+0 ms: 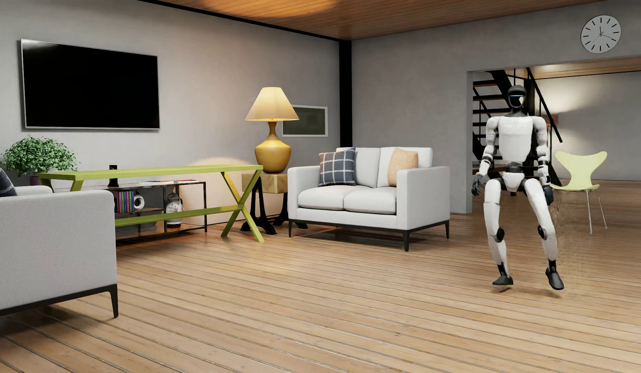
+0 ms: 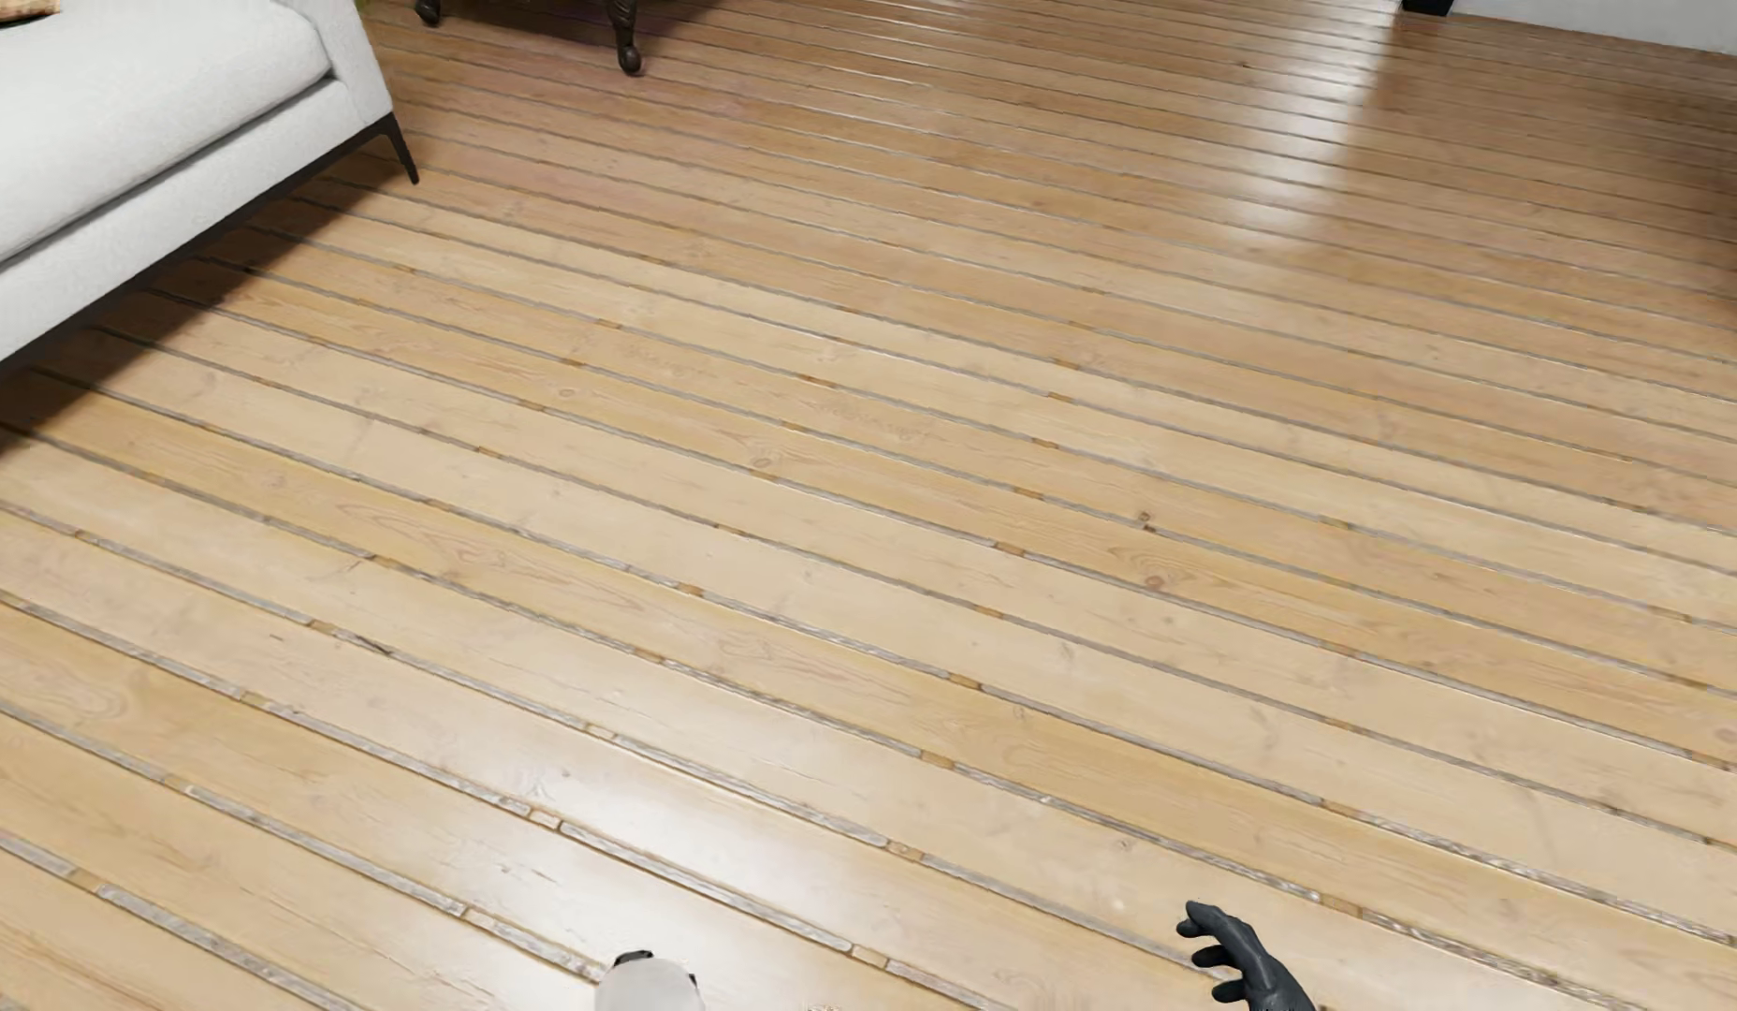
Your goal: Approach the dark yellow desk
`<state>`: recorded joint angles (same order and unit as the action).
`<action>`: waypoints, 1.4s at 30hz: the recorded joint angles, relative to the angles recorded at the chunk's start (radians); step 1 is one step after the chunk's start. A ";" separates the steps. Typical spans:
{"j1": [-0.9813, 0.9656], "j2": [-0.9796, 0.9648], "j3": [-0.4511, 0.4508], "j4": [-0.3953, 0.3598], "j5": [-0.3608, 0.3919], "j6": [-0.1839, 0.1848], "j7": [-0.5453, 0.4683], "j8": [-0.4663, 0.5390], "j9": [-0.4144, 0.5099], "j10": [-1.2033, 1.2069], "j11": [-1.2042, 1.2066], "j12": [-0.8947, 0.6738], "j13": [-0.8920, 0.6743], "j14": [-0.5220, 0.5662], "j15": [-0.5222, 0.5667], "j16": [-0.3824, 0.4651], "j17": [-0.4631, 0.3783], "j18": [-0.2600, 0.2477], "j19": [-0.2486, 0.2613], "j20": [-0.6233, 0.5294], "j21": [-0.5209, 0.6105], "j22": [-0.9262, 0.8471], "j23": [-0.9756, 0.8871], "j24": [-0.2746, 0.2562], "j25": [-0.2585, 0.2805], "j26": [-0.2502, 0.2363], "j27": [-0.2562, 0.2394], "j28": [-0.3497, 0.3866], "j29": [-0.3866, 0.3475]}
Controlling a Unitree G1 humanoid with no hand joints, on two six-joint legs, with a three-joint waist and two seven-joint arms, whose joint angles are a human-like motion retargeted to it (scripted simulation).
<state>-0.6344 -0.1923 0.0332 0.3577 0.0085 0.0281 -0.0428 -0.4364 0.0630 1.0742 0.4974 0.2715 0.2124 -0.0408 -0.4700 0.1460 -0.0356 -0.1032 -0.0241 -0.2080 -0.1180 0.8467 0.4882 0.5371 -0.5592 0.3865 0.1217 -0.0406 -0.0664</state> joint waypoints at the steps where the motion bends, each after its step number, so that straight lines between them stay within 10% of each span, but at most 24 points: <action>1: -0.034 -0.003 0.006 -0.080 0.031 0.001 0.000 0.041 -0.002 0.027 -0.024 0.015 -0.005 -0.010 0.001 -0.024 -0.018 -0.049 0.006 0.024 -0.011 -0.032 -0.011 0.003 0.015 -0.013 0.003 0.011 0.006; 9: -0.097 -0.006 0.032 -0.588 0.374 0.017 -0.047 0.567 -0.025 -0.505 -0.058 0.246 -0.266 0.000 0.032 0.037 -0.054 -0.145 -0.137 0.173 0.181 -0.251 0.006 0.123 -0.078 -0.040 -0.016 0.053 0.023; 11: -0.026 0.041 0.036 -0.537 0.433 0.016 0.039 0.695 -0.044 -0.629 -0.069 0.276 -0.294 -0.008 0.035 0.072 -0.053 -0.118 -0.146 0.217 0.263 -0.247 0.056 0.177 -0.127 -0.035 -0.016 0.045 0.035; 12: 0.004 0.068 0.044 -0.525 0.447 0.010 0.052 0.755 -0.053 -0.657 -0.065 0.276 -0.287 -0.015 0.039 0.073 -0.059 0.122 -0.124 0.258 0.290 -0.245 0.084 0.191 -0.125 -0.044 -0.011 0.074 0.038; 13: 0.016 0.080 0.053 -0.493 0.453 0.002 0.094 0.789 -0.059 -0.655 -0.029 0.264 -0.273 0.009 0.040 0.057 -0.071 0.243 -0.009 0.321 0.311 -0.248 0.118 0.173 -0.119 -0.048 0.000 0.133 0.039; 14: 0.024 0.060 0.064 -0.456 0.444 -0.008 0.132 0.789 -0.059 -0.627 0.057 0.241 -0.251 -0.015 0.080 0.030 -0.084 0.288 0.210 0.392 0.323 -0.246 0.162 0.126 -0.110 -0.053 0.022 0.188 0.038; 16: 0.077 -0.082 0.128 -0.348 0.425 -0.031 0.293 0.446 -0.049 -0.575 0.420 0.181 -0.227 -0.111 0.255 -0.018 -0.135 0.278 0.272 0.461 0.336 -0.227 0.287 0.065 -0.118 -0.064 0.112 0.267 0.058; 18: 0.174 -0.245 0.117 -0.293 0.106 -0.052 0.410 0.327 -0.046 -0.592 0.728 0.073 -0.211 -0.172 0.245 0.000 -0.187 0.251 0.290 0.426 0.329 -0.226 0.378 0.079 -0.151 -0.092 0.198 0.275 0.072; 21: 0.320 -0.410 0.000 -0.321 -0.190 -0.084 0.457 0.285 -0.043 -0.629 0.813 -0.130 -0.094 -0.249 0.264 0.098 -0.256 0.206 -0.072 0.322 0.148 -0.214 0.334 0.096 -0.062 -0.219 0.169 0.306 0.035; 26: 0.512 -0.493 -0.128 -0.308 -0.097 -0.076 0.448 0.395 -0.053 -0.661 0.150 -0.588 0.171 -0.370 0.370 0.252 -0.226 0.118 0.065 0.034 -0.192 -0.212 0.150 0.147 0.130 -0.221 0.105 0.220 -0.109; 28: 0.602 -0.410 -0.147 -0.311 -0.091 -0.067 0.458 0.412 -0.067 -0.703 -0.249 -0.720 0.239 -0.403 0.371 0.259 -0.156 0.069 0.258 -0.061 -0.289 -0.234 0.125 0.174 0.147 -0.179 0.127 0.144 -0.132; 32: 0.719 -0.324 -0.174 -0.190 -0.031 -0.042 0.437 0.284 -0.067 -0.555 -0.139 -0.672 0.275 -0.325 0.428 0.196 -0.013 -0.085 -0.001 -0.054 -0.266 -0.331 0.204 0.142 0.035 -0.163 0.156 0.198 -0.033; 35: 0.552 -0.234 -0.158 -0.076 0.049 -0.008 0.268 0.291 -0.046 -0.100 -0.063 -0.526 0.236 0.027 0.282 0.142 0.076 -0.067 -0.010 -0.109 -0.233 -0.271 0.245 0.135 -0.060 -0.127 0.134 0.090 0.097; 37: 0.362 -0.147 -0.135 -0.047 0.096 0.016 0.135 0.296 -0.030 0.195 -0.086 -0.488 0.214 0.006 0.232 0.113 0.130 -0.008 -0.020 -0.182 -0.242 -0.137 0.206 0.170 -0.070 -0.073 0.082 -0.038 0.109; 42: -0.014 -0.027 -0.063 -0.117 0.135 0.043 0.100 0.410 -0.018 0.180 -0.071 -0.231 0.033 -0.062 0.102 0.034 0.062 0.025 0.009 -0.153 -0.109 0.152 0.197 0.080 -0.191 0.036 0.075 -0.030 0.042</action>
<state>-0.6480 -0.2194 -0.0301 0.2403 0.1434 0.0706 0.0572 -0.0262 0.0449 1.2537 0.4263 0.0406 0.2457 -0.1033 -0.3685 0.1805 0.0259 -0.0779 -0.0148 -0.3611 -0.2273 0.9987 0.6855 0.6176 -0.7500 0.4220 0.1965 -0.0705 -0.0240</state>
